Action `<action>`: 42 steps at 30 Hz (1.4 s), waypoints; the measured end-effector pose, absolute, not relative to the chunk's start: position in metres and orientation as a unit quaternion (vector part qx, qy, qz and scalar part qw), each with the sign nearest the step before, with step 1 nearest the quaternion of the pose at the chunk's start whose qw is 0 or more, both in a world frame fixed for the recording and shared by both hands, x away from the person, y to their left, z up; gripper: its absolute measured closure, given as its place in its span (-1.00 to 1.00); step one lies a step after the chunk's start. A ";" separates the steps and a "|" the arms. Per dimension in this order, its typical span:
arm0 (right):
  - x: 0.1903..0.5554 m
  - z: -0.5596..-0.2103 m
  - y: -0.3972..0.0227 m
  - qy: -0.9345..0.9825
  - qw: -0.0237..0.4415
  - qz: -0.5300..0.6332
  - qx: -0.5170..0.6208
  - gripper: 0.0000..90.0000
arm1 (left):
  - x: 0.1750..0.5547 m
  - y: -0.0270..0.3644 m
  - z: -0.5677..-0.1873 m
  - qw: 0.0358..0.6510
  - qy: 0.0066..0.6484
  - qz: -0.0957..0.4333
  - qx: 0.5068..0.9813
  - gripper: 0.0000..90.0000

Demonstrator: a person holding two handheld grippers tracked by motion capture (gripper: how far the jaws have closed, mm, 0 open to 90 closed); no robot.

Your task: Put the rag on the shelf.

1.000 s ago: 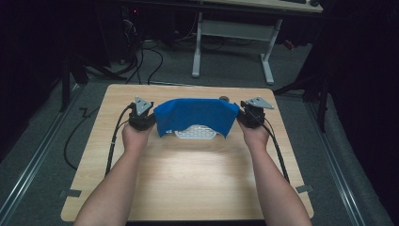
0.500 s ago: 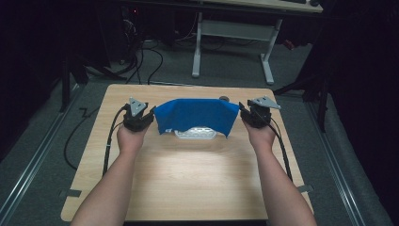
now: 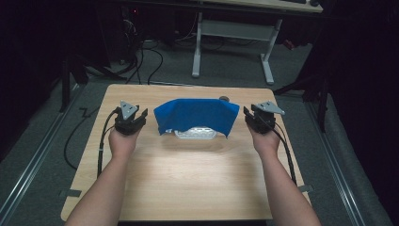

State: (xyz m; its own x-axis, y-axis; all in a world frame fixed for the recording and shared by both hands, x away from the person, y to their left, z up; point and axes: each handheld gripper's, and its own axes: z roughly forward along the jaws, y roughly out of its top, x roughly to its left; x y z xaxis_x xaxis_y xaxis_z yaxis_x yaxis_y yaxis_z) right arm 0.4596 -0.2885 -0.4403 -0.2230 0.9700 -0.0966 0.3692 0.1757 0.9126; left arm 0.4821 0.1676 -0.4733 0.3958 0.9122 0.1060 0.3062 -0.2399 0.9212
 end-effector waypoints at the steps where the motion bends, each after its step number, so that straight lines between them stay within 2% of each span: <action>1: 0.452 -0.442 -0.290 0.670 0.372 0.402 0.501 0.47 | 0.475 0.169 -0.475 0.438 0.426 0.342 0.714 0.31; 17: 0.375 -0.465 -0.305 0.679 0.344 0.425 0.491 0.39 | 0.392 0.186 -0.501 0.448 0.437 0.298 0.721 0.21; 30: 0.310 -0.487 -0.304 0.684 0.333 0.420 0.495 0.18 | 0.322 0.183 -0.524 0.447 0.427 0.256 0.743 0.10; 35: 0.290 -0.494 -0.300 0.686 0.325 0.420 0.496 0.13 | 0.310 0.180 -0.525 0.437 0.422 0.253 0.753 0.08; 42: 0.291 -0.497 -0.296 0.695 0.329 0.412 0.489 0.13 | 0.313 0.182 -0.524 0.438 0.427 0.256 0.748 0.08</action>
State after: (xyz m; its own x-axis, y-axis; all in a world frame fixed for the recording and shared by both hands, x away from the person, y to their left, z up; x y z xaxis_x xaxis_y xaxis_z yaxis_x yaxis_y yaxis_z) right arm 0.2909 -0.2961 -0.4967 -0.3060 0.9505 -0.0539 0.4084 0.1823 0.8944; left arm 0.3126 0.1823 -0.5243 0.5030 0.8642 0.0088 0.4144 -0.2500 0.8751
